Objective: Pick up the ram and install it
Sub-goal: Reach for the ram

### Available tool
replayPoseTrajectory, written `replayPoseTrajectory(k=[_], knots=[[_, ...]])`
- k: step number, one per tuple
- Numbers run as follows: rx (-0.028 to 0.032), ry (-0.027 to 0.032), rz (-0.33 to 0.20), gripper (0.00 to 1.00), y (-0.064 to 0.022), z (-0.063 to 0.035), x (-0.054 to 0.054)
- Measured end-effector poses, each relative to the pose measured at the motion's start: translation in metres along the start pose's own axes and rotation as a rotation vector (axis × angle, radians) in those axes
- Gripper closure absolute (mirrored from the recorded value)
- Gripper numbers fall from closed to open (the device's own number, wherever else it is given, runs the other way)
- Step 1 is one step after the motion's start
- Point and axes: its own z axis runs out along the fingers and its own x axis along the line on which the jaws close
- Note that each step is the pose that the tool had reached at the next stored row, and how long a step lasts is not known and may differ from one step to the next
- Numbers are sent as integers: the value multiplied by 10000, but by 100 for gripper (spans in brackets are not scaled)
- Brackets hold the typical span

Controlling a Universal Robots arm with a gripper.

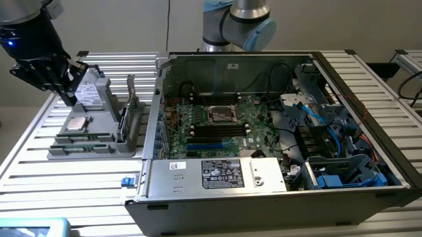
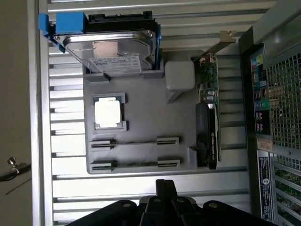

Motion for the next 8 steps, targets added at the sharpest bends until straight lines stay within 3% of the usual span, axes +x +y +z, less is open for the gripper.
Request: replayPoseTrajectory(k=[8], knots=[[137,8,-429,89,29,85,49]])
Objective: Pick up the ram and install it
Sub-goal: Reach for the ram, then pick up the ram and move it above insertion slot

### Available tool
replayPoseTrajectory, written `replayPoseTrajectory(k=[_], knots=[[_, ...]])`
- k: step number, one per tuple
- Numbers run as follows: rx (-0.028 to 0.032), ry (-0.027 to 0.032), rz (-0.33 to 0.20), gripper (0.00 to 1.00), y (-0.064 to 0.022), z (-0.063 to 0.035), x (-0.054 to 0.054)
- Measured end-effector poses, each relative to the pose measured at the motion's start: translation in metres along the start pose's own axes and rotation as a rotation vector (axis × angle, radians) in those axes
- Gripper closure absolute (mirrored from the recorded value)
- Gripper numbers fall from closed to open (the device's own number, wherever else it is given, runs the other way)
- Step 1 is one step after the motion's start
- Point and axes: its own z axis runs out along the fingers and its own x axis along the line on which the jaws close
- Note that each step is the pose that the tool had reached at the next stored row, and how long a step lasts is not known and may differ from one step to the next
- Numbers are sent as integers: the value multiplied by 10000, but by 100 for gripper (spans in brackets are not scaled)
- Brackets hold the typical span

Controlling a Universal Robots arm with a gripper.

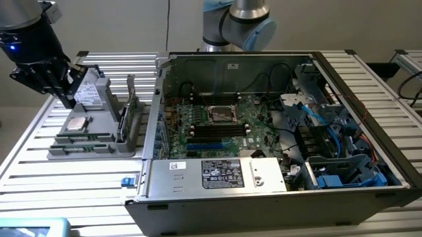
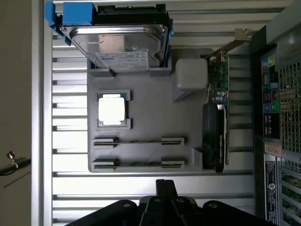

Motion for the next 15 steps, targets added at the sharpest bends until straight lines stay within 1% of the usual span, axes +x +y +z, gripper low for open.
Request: replayPoseTrajectory(k=[4,6,9,11,14,15], knots=[[116,2,-163,89,7,33,12],[143,2,-283,89,7,52,15],[155,9,-508,89,8,67,27],[154,8,-644,89,7,75,42],[154,10,-700,89,7,77,60],[154,12,-805,89,7,79,66]])
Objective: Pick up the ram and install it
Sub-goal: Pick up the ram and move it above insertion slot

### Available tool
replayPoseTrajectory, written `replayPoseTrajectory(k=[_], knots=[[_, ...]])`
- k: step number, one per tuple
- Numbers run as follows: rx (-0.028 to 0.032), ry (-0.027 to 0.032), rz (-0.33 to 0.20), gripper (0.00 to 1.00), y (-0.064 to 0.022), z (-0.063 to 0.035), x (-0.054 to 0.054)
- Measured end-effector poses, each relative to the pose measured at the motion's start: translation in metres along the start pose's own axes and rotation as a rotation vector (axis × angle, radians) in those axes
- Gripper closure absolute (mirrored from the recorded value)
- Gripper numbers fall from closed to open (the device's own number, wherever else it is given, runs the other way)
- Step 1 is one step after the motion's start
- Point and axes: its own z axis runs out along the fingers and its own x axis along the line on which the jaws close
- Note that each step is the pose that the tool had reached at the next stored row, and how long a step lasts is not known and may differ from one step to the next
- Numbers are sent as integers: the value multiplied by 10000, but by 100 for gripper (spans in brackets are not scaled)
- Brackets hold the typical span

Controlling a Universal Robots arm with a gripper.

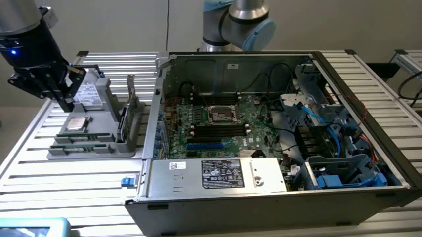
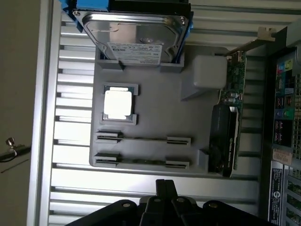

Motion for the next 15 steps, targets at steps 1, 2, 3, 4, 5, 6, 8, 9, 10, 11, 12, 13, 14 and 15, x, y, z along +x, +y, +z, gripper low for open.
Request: replayPoseTrajectory(k=[1,2,3,4,5,6,8,9,10,11,12,13,14,15], knots=[[-1,0,-156,89,0,3,1],[1,4,-336,89,0,7,1],[1,6,-515,89,0,10,1],[0,8,-695,89,0,14,2],[-1,9,-878,89,0,19,2],[-1,9,-1065,89,0,24,2],[-1,14,-1424,89,0,33,2],[-1,15,-1604,89,0,37,2],[-1,17,-1789,89,0,42,2],[-2,17,-1969,89,0,47,2],[-2,20,-2148,89,0,52,2],[-2,22,-2334,89,0,56,2],[-2,23,-2509,89,0,62,2],[-2,25,-2704,89,0,66,2]])
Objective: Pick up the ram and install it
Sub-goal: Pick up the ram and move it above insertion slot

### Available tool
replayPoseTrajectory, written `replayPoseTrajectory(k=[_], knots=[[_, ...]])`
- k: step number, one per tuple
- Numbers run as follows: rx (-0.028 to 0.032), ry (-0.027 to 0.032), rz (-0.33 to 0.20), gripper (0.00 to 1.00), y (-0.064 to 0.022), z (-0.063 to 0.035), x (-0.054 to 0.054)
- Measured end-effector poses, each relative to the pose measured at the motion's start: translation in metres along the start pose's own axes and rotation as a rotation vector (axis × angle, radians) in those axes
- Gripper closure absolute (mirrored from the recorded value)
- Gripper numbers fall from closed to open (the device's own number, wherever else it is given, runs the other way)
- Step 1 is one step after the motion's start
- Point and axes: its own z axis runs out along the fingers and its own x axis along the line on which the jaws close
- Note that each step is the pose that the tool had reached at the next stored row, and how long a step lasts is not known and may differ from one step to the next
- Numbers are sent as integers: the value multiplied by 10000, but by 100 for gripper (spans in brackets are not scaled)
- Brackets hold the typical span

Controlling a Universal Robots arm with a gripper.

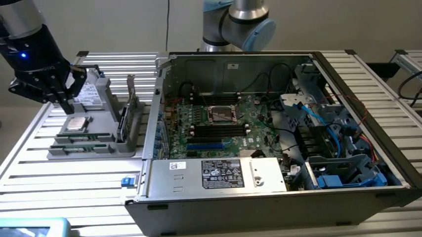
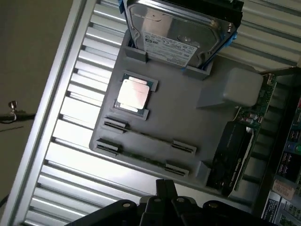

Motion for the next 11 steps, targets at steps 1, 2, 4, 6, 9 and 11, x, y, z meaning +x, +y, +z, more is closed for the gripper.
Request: replayPoseTrajectory(k=[1,2,4,6,9,11], knots=[[0,2,-181,89,0,3,0],[1,6,-359,89,0,4,0],[0,8,-725,89,0,8,0],[0,11,-1085,89,0,10,0],[0,16,-1635,89,0,13,0],[1,20,-1995,89,0,14,0]])
